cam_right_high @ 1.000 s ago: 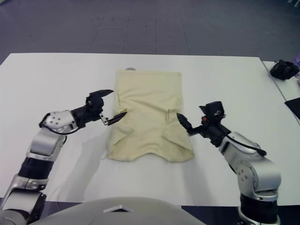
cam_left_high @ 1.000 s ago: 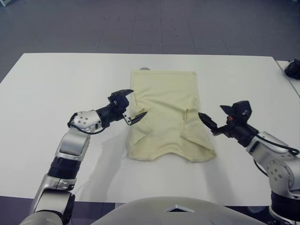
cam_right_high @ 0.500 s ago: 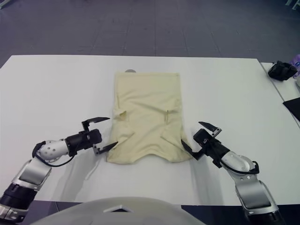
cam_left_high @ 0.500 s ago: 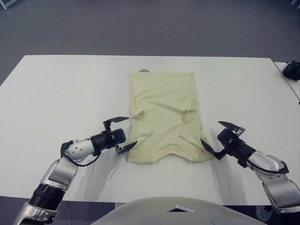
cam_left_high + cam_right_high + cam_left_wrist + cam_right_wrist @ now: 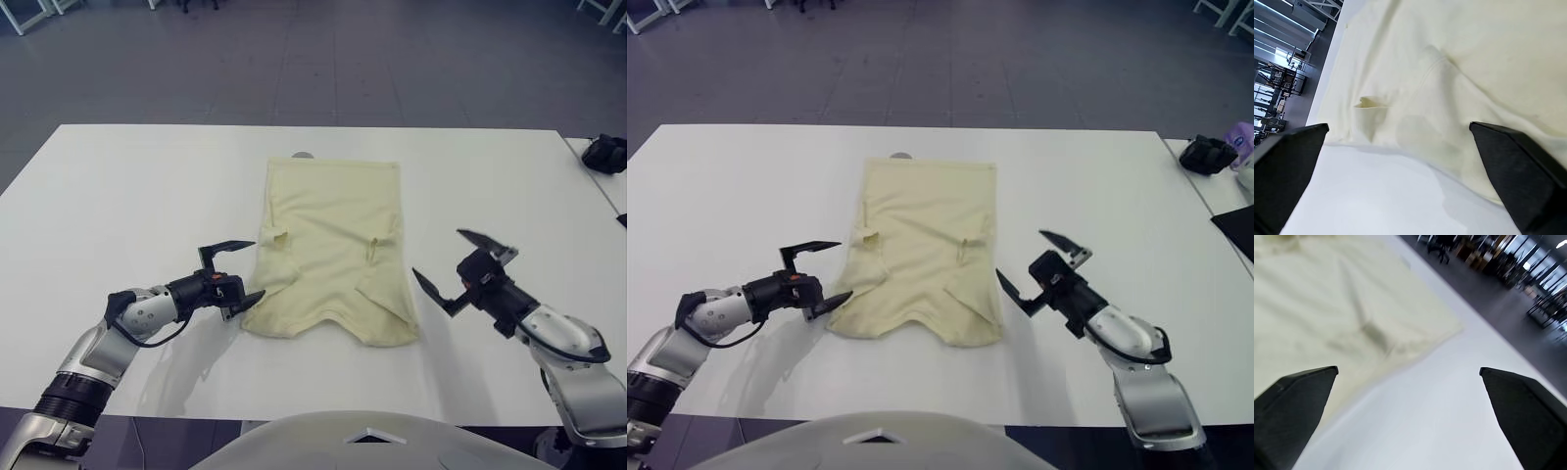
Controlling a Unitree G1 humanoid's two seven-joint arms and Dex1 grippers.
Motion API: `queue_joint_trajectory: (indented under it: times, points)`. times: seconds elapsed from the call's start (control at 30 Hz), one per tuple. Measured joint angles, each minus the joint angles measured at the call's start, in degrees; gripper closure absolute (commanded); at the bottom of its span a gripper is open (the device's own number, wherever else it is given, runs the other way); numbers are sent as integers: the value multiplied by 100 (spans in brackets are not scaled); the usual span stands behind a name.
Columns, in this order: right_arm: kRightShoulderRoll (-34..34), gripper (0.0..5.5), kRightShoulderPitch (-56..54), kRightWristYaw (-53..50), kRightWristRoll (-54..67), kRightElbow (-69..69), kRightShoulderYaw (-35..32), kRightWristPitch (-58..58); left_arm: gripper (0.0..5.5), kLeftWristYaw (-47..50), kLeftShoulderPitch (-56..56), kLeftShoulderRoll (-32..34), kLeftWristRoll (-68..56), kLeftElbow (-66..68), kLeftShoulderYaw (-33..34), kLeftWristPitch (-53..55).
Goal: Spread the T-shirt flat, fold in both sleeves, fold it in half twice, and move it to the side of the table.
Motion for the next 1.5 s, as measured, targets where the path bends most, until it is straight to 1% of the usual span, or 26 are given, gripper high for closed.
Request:
queue_joint_trajectory:
  times: [0.07, 0.1, 0.23, 0.3, 0.37, 0.43, 0.53, 0.57, 0.6, 0.63, 0.67, 0.7, 0.77, 0.83, 0.9, 1.1, 1.23, 1.5]
  points:
    - [-226, 10, 80, 187, -39, -54, -309, -55, 13, -134, 307, 57, -311, -356, 138, -164]
    - [-393, 10, 197, 293, -175, 29, -415, -270, 13, -155, 428, 152, -442, -498, 286, -229]
    - [-840, 10, 1112, 544, -1036, 569, -533, -1802, 13, -242, 553, 474, -763, -788, 899, -185]
    - [-943, 10, 1774, 589, -1486, 796, -572, -2664, 13, -345, 580, 511, -857, -800, 1007, -75]
    - [-985, 10, 2162, 614, -1769, 903, -571, -3266, 13, -432, 814, 520, -917, -925, 1039, -88]
    - [-988, 10, 2296, 601, -2036, 966, -558, -3731, 49, -544, 1252, 619, -900, -1038, 1073, -360]
    - [-971, 10, 2225, 514, -2267, 1091, -412, -4026, 109, -602, 1582, 781, -612, -771, 1172, -1015]
    - [-959, 10, 2152, 493, -2307, 1133, -327, -4082, 89, -593, 1595, 821, -527, -638, 1185, -1195]
    - [-912, 10, 2029, 435, -2389, 1221, -217, -4152, 88, -575, 1586, 884, -385, -390, 1212, -1470]
    - [-884, 10, 1925, 386, -2427, 1289, -123, -4194, 66, -545, 1565, 915, -291, -177, 1235, -1687]
    - [-842, 10, 1817, 345, -2451, 1373, -38, -4250, 55, -525, 1525, 954, -148, 63, 1237, -1936]
    - [-821, 10, 1777, 309, -2459, 1417, 14, -4284, 33, -513, 1482, 981, -70, 242, 1235, -2092]
    - [-754, 10, 1727, 228, -2483, 1452, 170, -4308, 12, -467, 1276, 1002, 48, 534, 1181, -2360]
    - [-726, 10, 1654, 174, -2534, 1506, 327, -4354, 12, -415, 970, 978, 203, 750, 1009, -2511]
    - [-685, 45, 1538, 122, -2562, 1598, 451, -4380, 10, -339, 714, 865, 324, 904, 820, -2578]
    - [-546, 158, 1293, -134, -2714, 1861, 867, -4487, 123, -112, 355, 613, 567, 1017, 321, -2690]
    - [-493, 240, 1170, -332, -2762, 2076, 1070, -4562, 207, 149, 321, 578, 903, 1030, 180, -2796]
    - [-473, 357, 1057, -461, -2764, 2308, 1189, -4557, 330, 386, 28, 665, 1255, 1298, -129, -3114]
